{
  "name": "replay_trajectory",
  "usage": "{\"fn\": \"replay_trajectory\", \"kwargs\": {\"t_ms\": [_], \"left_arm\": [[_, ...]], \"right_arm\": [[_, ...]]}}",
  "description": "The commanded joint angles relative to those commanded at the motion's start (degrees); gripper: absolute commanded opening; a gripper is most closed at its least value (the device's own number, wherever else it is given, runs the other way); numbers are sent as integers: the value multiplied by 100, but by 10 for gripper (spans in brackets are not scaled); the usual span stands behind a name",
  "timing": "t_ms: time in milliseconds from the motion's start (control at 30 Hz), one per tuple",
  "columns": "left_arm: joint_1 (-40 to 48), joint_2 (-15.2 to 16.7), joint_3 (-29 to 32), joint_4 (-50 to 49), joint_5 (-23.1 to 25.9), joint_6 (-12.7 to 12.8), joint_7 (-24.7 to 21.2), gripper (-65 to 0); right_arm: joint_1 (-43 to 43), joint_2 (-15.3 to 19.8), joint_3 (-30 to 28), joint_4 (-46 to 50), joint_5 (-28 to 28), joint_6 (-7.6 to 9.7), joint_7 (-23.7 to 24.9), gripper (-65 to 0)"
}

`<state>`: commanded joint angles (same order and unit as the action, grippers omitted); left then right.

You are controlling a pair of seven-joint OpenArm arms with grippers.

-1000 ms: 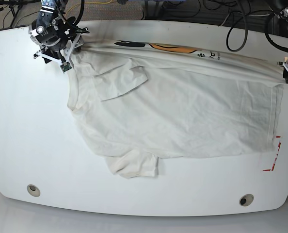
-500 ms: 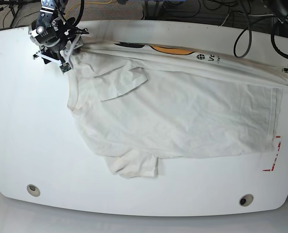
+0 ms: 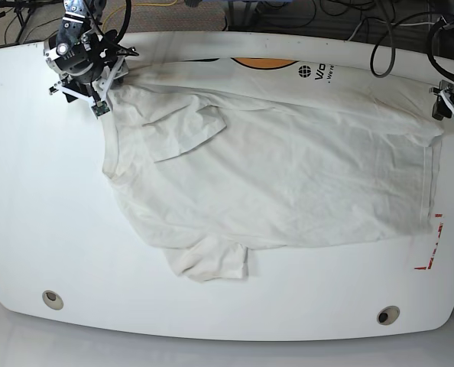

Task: Layout the t-shirt on the table in an organized manner, then fold the t-shirt properly
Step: 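Open both grippers and release the t-shirt hem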

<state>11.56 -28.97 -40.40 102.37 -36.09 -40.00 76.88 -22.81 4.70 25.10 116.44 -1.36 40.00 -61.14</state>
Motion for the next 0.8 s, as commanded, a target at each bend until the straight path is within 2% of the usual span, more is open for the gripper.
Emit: {"fn": "replay_trajectory", "kwargs": {"t_ms": [133,233,433,633,800], "left_arm": [[-387,114,-220,-35,132,0,-9,-264],[-668,308,-281,-35,448,0,-9,-264],[-1574,695,-281,-255,1609,0,-53,-264],[-1943,1081,-264,-422,2664,0,-695,-264],[-1943,1213,-237,-413,2796,0,-782,-264]], "right_arm": [[62,-114,9,0,0,0,9,-279],[141,-123,18,-18,-35,0,9,-279],[167,-141,18,-26,-44,0,9,-274],[176,-149,141,-9,-44,0,18,-274],[264,-149,677,0,-26,0,-9,-273]]}}
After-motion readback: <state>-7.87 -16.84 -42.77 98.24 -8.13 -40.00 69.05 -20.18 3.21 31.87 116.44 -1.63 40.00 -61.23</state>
